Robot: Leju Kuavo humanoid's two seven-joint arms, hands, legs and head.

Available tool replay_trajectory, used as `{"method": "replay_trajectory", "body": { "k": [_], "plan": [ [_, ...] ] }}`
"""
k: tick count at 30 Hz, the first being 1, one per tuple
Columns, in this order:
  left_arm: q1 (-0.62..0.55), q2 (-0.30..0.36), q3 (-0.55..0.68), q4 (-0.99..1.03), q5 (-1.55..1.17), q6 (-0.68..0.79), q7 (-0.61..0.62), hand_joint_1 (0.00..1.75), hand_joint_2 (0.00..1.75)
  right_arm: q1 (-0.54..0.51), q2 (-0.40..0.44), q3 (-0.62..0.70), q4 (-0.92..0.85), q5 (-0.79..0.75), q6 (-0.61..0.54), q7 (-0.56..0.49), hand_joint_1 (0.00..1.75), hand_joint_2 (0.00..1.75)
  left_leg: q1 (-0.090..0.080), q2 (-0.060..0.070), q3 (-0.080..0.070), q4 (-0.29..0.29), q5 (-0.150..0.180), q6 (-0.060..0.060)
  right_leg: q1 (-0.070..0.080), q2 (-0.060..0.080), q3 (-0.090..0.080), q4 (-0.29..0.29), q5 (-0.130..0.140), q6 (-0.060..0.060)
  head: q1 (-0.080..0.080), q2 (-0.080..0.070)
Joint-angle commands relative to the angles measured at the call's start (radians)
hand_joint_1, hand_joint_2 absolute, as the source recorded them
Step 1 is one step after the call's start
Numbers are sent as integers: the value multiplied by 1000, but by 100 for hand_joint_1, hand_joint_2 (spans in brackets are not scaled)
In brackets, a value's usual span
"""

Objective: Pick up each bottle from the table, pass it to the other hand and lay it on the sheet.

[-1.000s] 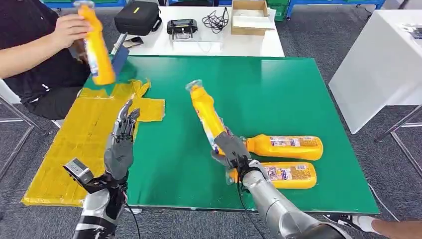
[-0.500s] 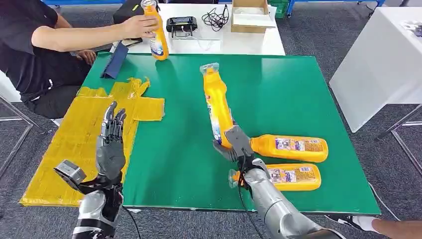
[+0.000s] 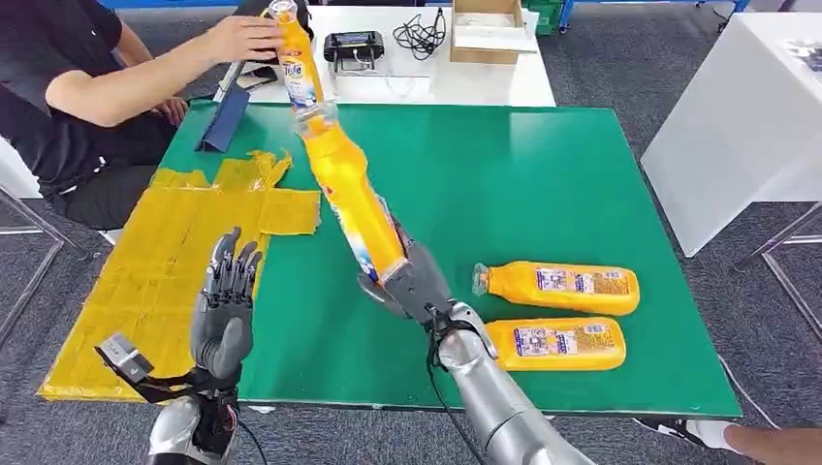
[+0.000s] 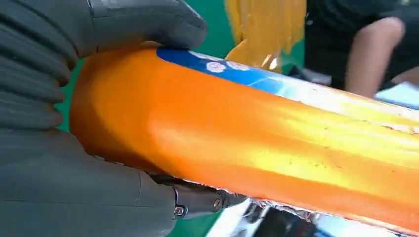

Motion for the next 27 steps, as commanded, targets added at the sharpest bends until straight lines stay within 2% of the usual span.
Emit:
{"method": "replay_trajectory", "body": {
  "k": [1,8,16,20,26,27],
  "plan": [
    [41,-12,-23,-38,-14,7,8,0,175,41,-21,314,-168,78,-7,46,175,175,0,1,3,-1,-2,1,1,1,2,-1,-1,0,0,0],
    [40,-10,-26,-37,-6,-3,2,0,175,56,-21,499,-124,142,-4,65,175,175,0,0,1,-2,0,1,0,0,1,-1,0,0,0,0],
    [22,-11,-34,-18,13,-3,3,0,175,83,-21,744,-2,116,-22,85,175,175,0,-2,3,-3,0,1,0,-2,3,-3,-1,0,0,0],
    [19,-10,-35,-16,36,-10,8,0,175,108,-21,820,49,118,-34,87,175,175,0,-3,3,-4,0,1,1,-2,3,-3,-1,0,0,0],
    [8,-13,-38,-15,46,-10,12,0,175,107,-21,842,81,102,-45,96,175,175,0,-5,1,-3,1,1,1,-4,1,-3,-1,0,0,0],
    [8,-14,-38,-17,50,-15,9,175,175,103,-21,843,79,97,-44,97,175,175,0,-6,2,-3,1,1,1,-5,3,-4,-1,0,0,0]
  ]
}}
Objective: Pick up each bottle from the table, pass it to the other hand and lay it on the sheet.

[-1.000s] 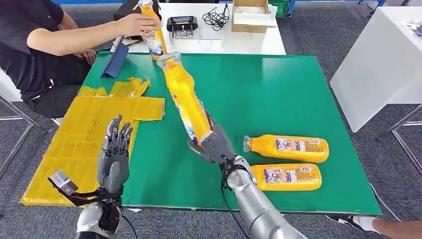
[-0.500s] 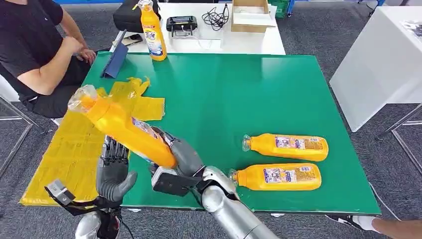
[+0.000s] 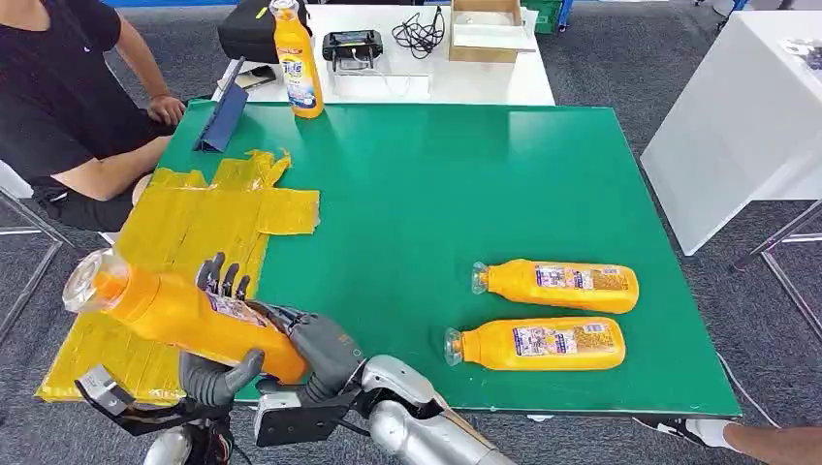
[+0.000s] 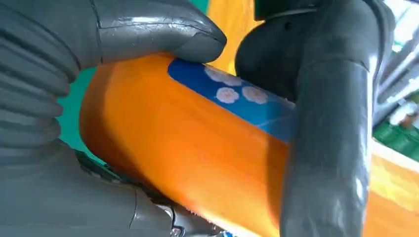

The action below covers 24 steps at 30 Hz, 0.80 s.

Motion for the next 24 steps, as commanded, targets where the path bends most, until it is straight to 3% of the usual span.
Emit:
{"method": "replay_trajectory", "body": {
  "k": [1,17,24],
  "plan": [
    [-98,-6,-33,31,11,-11,9,175,175,32,-21,185,133,3,6,4,175,175,0,-6,2,-2,1,1,0,-6,4,-2,-1,0,0,0],
    [-100,-8,-37,26,8,-23,-2,175,175,21,-21,169,132,-5,-4,9,175,175,0,-5,2,-2,1,1,0,-5,3,-2,-1,0,0,0],
    [-88,-13,-30,8,-20,-8,-12,175,175,11,-21,97,139,-5,-33,4,175,175,0,-7,3,-3,1,2,1,-7,5,-3,-1,0,0,0]
  ]
}}
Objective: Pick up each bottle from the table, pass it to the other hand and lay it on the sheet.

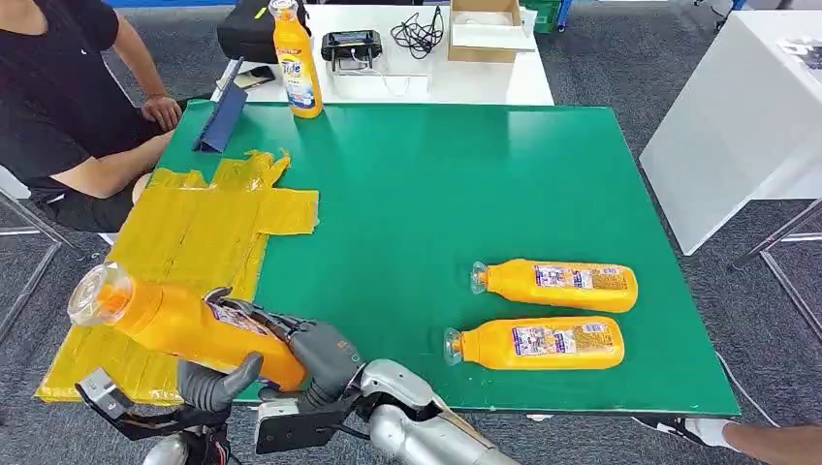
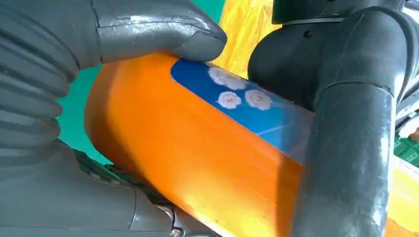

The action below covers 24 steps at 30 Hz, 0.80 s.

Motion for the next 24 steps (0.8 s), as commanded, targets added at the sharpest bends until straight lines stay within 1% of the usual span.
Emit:
{"method": "replay_trajectory", "body": {
  "k": [1,2,3,4,5,7,8,9,11,12,13,14,15,16,17,18,20,21,22,23,24],
  "plan": [
    [-101,-15,-37,2,-45,9,-13,175,175,27,-19,29,95,27,-13,-1,175,175,0,-7,1,-2,1,1,0,-7,4,-2,-1,0,0,0],
    [-99,-18,-36,-11,-79,38,-25,175,175,24,-19,10,96,39,-24,4,175,175,0,-8,2,-2,1,2,1,-8,5,-3,-1,1,0,0],
    [-92,-24,-35,-39,-150,100,-48,175,175,19,-19,-29,97,51,-29,24,23,175,0,-7,1,-1,1,1,0,-7,3,-2,-1,0,0,0],
    [-85,-27,-34,-66,-187,132,-48,175,175,14,-19,-58,97,55,-33,32,0,175,1,-8,2,-2,1,2,1,-8,5,-3,-1,1,0,0],
    [-76,-29,-38,-95,-237,176,-48,175,175,11,-19,-107,97,64,-30,31,0,175,0,-6,0,0,1,1,0,-6,2,-1,-1,1,0,0],
    [-65,-16,-60,-147,-325,278,-48,175,175,14,-43,-197,47,123,-64,23,0,175,1,-8,1,0,1,2,1,-8,4,-2,-1,1,0,0],
    [-63,19,-98,-176,-407,380,-48,175,175,21,-69,-255,-17,154,-64,26,0,175,1,-6,-1,1,1,1,1,-6,2,-1,0,1,0,0],
    [-63,33,-113,-181,-431,414,-48,175,175,24,-75,-272,-35,159,-63,28,0,175,1,-8,-1,1,1,2,1,-8,3,-1,-1,1,0,0],
    [-61,40,-120,-182,-425,423,-48,175,175,18,-90,-286,-61,165,-50,34,0,175,1,-9,0,0,1,2,1,-9,4,-2,-1,1,0,0],
    [-66,62,-138,-188,-493,495,-48,175,175,28,-94,-305,-85,166,-48,35,0,175,1,-7,0,0,1,1,1,-7,3,-1,-1,1,0,0],
    [-67,84,-166,-187,-573,588,-48,175,175,32,-98,-321,-104,172,-52,39,0,175,0,-8,1,-1,1,2,0,-8,5,-2,-1,1,0,0],
    [-67,111,-207,-169,-642,696,-48,175,175,35,-109,-346,-134,177,-38,45,0,175,1,-6,0,-1,1,1,0,-5,3,-2,0,0,0,0],
    [-66,122,-218,-142,-725,777,-48,175,175,28,-130,-372,-169,160,-1,42,0,175,1,-6,0,-1,1,1,0,-5,3,-2,0,0,0,0],
    [-56,116,-196,-111,-799,812,-48,175,175,27,-159,-394,-240,146,34,29,0,175,0,-7,1,-1,1,1,0,-7,4,-2,-1,0,0,0],
    [-46,104,-165,-90,-912,858,-48,175,175,29,-183,-403,-306,152,42,30,0,175,0,-10,2,-2,1,2,0,-9,6,-3,-1,0,0,0],
    [-40,104,-142,-67,-1009,909,-37,175,175,33,-209,-411,-381,155,63,37,0,175,0,-10,0,-1,1,2,-1,-9,4,-1,-1,1,1,0],
    [-38,102,-132,-57,-1014,913,-46,175,175,35,-219,-416,-413,151,83,52,0,175,-1,-4,0,-1,1,2,-1,-4,3,-1,0,1,0,0],
    [-38,105,-130,-54,-1013,911,-48,175,175,38,-222,-418,-428,152,91,60,0,175,0,-5,2,-2,0,2,-1,-5,4,-2,0,1,0,0],
    [-38,106,-122,-45,-1070,933,-36,175,175,41,-225,-418,-436,152,92,60,0,175,-1,-6,0,-1,1,1,-1,-6,3,-1,0,1,0,0],
    [-43,110,-114,-23,-1154,965,-10,175,175,46,-237,-417,-455,143,100,52,0,175,-1,-6,2,-2,1,2,-1,-6,5,-2,0,1,0,0],
    [-52,126,-107,18,-1242,983,46,175,175,41,-261,-413,-479,126,114,40,0,175,-1,-5,1,-2,1,1,-1,-4,4,-2,0,1,0,0]
  ]
}}
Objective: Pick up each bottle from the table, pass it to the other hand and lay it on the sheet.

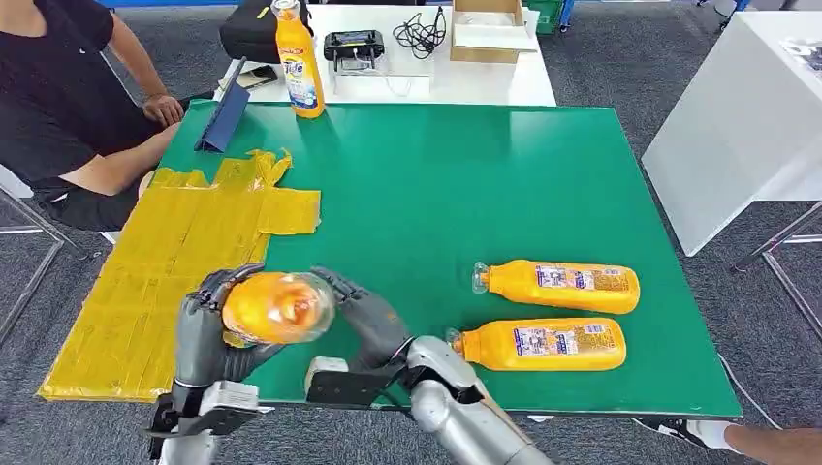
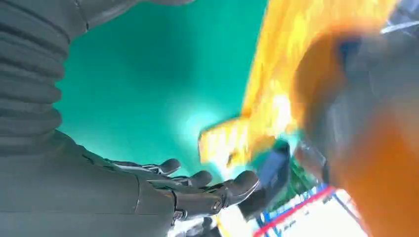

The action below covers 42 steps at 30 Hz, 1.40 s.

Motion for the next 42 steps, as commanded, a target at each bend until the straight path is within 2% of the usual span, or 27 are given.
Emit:
{"method": "replay_trajectory", "body": {
  "k": [1,2,3,5,12,14,17,19,21,27,35,36,37,38,42],
  "plan": [
    [-42,98,22,218,-416,129,163,175,175,-2,-174,-68,-276,-57,74,-18,0,175,-1,-3,3,-3,1,2,0,-3,4,-3,0,1,-1,0],
    [-49,113,22,260,-406,155,159,175,175,-3,-193,-71,-300,-71,87,-17,0,175,0,-3,5,-4,1,2,0,-3,6,-4,0,1,0,0],
    [-64,136,32,326,-523,183,215,175,175,0,-219,-81,-326,-109,111,-24,0,175,-1,-4,6,-5,1,2,0,-4,7,-4,0,0,0,0],
    [-76,148,36,378,-528,212,218,175,175,2,-242,-86,-342,-117,121,-24,0,175,-1,-5,5,-5,2,1,-1,-5,6,-4,0,0,0,0],
    [-80,144,33,379,-527,214,217,175,175,3,-240,-84,-340,-116,120,-24,0,175,0,-1,4,-3,0,1,0,-2,4,-2,0,0,0,0],
    [-91,162,32,411,-608,208,295,175,175,-10,-268,-78,-330,-120,123,-14,0,175,0,-3,4,-2,0,2,0,-3,4,-2,-1,0,0,0],
    [-154,186,51,560,-638,193,348,175,175,-26,-334,-85,-314,-147,170,-13,0,175,-1,-3,3,-2,1,1,-1,-3,3,-2,0,1,-1,0],
    [-199,212,61,667,-628,184,361,175,175,-42,-411,-90,-294,-250,299,-33,0,175,-1,-4,3,-2,1,1,-1,-4,4,-2,0,1,0,0],
    [-222,223,74,725,-617,189,366,175,175,-13,-467,-106,-319,-254,294,-64,0,175,-1,-6,3,-3,2,2,-1,-6,5,-3,0,1,0,0],
    [-220,221,74,723,-613,190,362,175,175,1,-463,-103,-348,-249,293,-59,0,175,-1,-1,4,-2,0,1,-2,-1,4,-1,0,0,0,0],
    [-265,237,116,816,-588,174,383,175,175,37,-534,-100,-372,-199,283,-50,0,175,-1,-2,5,-3,1,2,-1,-2,6,-2,1,0,0,0],
    [-279,240,115,843,-624,181,419,175,175,46,-539,-102,-370,-187,282,-52,0,175,-1,-1,4,-2,1,1,-1,-1,6,-2,1,0,0,0],
    [-284,240,114,854,-655,199,447,14,175,56,-539,-107,-370,-180,280,-54,0,175,-1,-1,5,-3,1,2,-1,-1,7,-2,1,0,-1,0],
    [-290,236,115,865,-682,207,471,0,175,62,-537,-110,-371,-178,279,-56,0,175,-1,-1,6,-4,1,2,-1,-1,8,-3,2,0,0,0],
    [-285,221,97,829,-762,256,521,0,175,41,-507,-89,-323,-157,278,-52,0,175,-1,-1,8,-2,1,2,-1,-1,9,-2,1,0,0,0]
  ]
}}
